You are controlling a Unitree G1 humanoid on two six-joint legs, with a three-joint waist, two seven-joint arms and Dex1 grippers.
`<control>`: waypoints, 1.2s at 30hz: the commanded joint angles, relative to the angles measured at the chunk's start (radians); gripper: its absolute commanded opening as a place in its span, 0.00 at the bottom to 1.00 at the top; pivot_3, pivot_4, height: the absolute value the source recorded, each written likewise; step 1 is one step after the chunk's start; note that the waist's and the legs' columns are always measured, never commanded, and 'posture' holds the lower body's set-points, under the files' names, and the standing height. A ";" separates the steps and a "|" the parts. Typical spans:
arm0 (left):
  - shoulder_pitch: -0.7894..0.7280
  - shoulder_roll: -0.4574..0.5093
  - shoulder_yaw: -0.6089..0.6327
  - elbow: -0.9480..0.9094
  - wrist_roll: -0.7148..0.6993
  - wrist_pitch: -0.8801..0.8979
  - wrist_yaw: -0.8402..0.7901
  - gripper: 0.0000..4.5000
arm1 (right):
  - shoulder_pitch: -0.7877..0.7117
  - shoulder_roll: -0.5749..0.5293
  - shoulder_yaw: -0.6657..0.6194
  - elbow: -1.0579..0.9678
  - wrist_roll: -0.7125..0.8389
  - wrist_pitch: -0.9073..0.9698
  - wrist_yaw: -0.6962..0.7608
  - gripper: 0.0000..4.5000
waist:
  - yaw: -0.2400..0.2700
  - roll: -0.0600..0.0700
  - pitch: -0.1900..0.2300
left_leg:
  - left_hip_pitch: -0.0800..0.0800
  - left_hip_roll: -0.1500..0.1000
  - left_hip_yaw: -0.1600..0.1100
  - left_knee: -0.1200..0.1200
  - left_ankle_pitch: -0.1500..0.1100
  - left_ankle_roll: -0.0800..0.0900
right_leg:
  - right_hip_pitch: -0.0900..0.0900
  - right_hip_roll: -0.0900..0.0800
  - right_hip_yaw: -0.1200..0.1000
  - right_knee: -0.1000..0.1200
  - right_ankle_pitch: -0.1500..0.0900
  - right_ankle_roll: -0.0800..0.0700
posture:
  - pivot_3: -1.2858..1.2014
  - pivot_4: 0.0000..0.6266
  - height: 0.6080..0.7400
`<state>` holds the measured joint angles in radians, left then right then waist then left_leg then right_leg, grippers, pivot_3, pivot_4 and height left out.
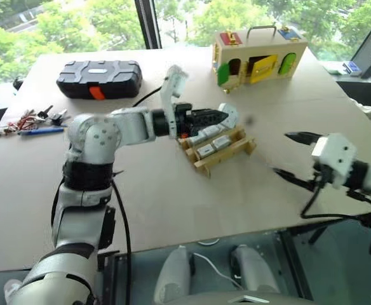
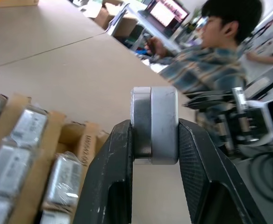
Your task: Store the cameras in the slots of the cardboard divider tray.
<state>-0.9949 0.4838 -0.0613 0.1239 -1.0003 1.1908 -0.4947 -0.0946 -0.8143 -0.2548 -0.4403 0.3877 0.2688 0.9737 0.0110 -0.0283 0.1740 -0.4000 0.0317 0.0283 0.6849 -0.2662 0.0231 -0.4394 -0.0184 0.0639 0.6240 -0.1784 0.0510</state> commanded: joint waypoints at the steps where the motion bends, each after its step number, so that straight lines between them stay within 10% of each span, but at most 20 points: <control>1: -0.166 -0.028 -0.117 0.149 0.136 0.001 -0.113 0.18 | -0.047 -0.034 -0.084 0.058 0.088 -0.031 0.067 0.97 | -0.006 0.000 0.000 | 0.000 0.000 0.000 0.000 0.000 0.000 | 0.000 0.001 0.000 0.000 0.000 0.000 | 0.52 0.24 1.00; 33: -0.369 -0.234 -0.372 0.686 0.917 -0.446 -0.513 0.18 | -0.005 -0.011 -0.099 -0.035 0.147 -0.014 -0.039 0.97 | -0.022 0.001 0.001 | -0.013 -0.004 -0.008 0.003 0.000 0.001 | -0.009 0.002 0.002 0.002 0.002 0.004 | 0.52 0.24 1.00; 36: -0.361 -0.229 -0.360 0.595 0.921 -0.383 -0.522 0.47 | 0.009 -0.012 -0.107 -0.042 0.148 -0.014 -0.042 1.00 | -0.023 0.001 0.001 | -0.013 -0.004 -0.009 0.003 0.000 0.001 | -0.009 0.002 0.003 0.003 0.002 0.005 | 0.52 0.24 1.00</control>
<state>-1.3321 0.2511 -0.4332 0.8142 -0.0886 0.7755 -1.0147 -0.0877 -0.8173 -0.3197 -0.4479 0.5289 0.2711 0.9400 -0.0116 -0.0270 0.1747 -0.4133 0.0275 0.0197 0.6884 -0.2661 0.0238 -0.4485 -0.0165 0.0669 0.6269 -0.1766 0.0557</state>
